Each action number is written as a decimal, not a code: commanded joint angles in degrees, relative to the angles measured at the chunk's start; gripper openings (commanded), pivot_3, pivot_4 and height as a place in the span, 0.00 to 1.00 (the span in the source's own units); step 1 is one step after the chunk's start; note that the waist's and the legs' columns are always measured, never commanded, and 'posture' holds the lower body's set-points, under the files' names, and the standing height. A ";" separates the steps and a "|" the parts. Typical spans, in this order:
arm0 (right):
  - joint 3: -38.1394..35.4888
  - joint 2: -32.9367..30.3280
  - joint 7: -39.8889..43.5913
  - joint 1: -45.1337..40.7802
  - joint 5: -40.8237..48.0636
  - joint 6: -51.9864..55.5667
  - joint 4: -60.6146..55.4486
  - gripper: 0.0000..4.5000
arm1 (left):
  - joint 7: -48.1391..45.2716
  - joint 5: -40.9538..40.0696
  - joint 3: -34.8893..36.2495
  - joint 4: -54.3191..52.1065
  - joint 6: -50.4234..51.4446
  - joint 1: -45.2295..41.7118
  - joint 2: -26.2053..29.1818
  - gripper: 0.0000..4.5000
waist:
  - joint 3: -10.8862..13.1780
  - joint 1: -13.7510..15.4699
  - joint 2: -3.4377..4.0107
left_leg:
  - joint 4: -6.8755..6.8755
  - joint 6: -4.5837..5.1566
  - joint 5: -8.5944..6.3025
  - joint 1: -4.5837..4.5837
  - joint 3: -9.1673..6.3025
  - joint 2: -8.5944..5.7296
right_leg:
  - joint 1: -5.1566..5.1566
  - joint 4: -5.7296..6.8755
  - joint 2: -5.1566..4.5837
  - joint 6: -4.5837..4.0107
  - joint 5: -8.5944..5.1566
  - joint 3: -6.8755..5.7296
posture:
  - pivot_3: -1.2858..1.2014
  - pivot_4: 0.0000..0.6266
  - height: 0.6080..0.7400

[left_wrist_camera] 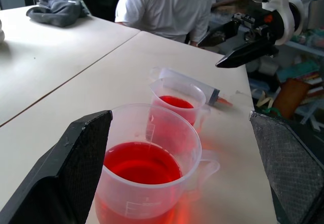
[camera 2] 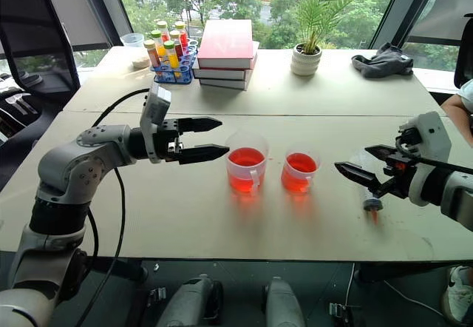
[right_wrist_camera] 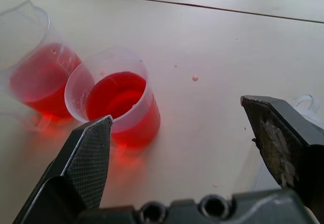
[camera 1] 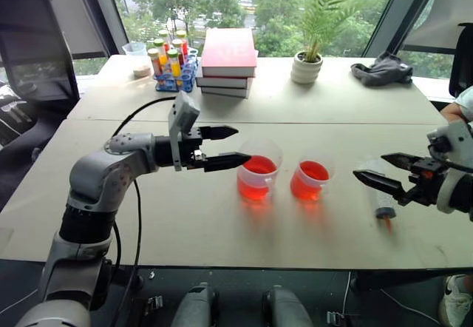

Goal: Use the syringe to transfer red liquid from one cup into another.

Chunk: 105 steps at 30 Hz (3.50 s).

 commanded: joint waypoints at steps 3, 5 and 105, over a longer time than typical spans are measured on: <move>11.86 -4.73 -5.78 -13.18 -4.97 12.40 10.45 0.99 | -0.96 1.01 -0.33 0.17 -2.83 -1.09 -0.78 1.00 | 0.00 -0.11 0.00 | -0.02 0.00 0.00 0.01 0.00 0.01 | -0.02 0.01 -0.05 -0.03 -0.01 0.00 | 0.52 0.24 1.00; 15.26 -4.14 -6.40 -17.87 -6.53 14.82 14.11 0.99 | -1.15 1.39 -0.52 0.62 -3.40 -1.16 -1.22 1.00 | 0.00 -0.02 0.01 | -0.05 0.00 0.00 0.01 0.00 0.03 | -0.04 -0.01 -0.09 -0.04 -0.01 0.03 | 0.52 0.24 1.00; 36.41 43.63 13.45 -8.74 -27.24 -60.80 13.85 0.31 | -7.00 8.34 0.46 19.61 -8.37 -22.50 -5.52 0.01 | 0.01 -1.20 0.02 | -0.06 -0.06 0.03 -0.07 -0.06 0.00 | -0.17 0.18 0.11 0.21 0.12 -0.10 | 0.52 0.24 1.00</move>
